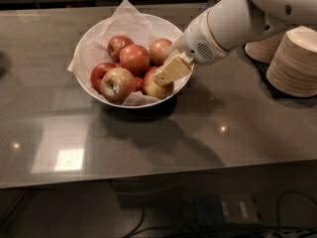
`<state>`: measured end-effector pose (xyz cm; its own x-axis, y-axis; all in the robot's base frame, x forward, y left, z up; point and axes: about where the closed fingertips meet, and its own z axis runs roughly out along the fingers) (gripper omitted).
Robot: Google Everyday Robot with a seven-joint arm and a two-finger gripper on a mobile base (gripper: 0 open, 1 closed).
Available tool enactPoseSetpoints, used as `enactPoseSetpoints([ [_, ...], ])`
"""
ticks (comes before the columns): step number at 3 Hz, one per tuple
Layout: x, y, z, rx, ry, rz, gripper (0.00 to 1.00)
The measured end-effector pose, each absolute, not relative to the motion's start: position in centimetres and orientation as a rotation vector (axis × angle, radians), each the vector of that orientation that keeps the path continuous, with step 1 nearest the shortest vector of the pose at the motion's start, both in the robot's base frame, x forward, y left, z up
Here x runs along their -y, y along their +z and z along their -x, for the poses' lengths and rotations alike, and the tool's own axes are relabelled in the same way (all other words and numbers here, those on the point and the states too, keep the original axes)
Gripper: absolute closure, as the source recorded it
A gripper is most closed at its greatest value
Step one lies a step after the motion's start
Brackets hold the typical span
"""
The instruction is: Pick apple from white bowl
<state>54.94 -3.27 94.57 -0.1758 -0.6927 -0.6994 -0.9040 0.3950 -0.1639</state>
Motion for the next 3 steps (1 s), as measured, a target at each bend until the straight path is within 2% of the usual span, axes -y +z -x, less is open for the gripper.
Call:
enactPoseSetpoints([
  [1, 2.61, 94.37, -54.11, -1.94, 0.401, 1.389, 0.38],
  [3, 1.95, 94.12, -53.41, -1.94, 0.426, 1.411, 0.44],
])
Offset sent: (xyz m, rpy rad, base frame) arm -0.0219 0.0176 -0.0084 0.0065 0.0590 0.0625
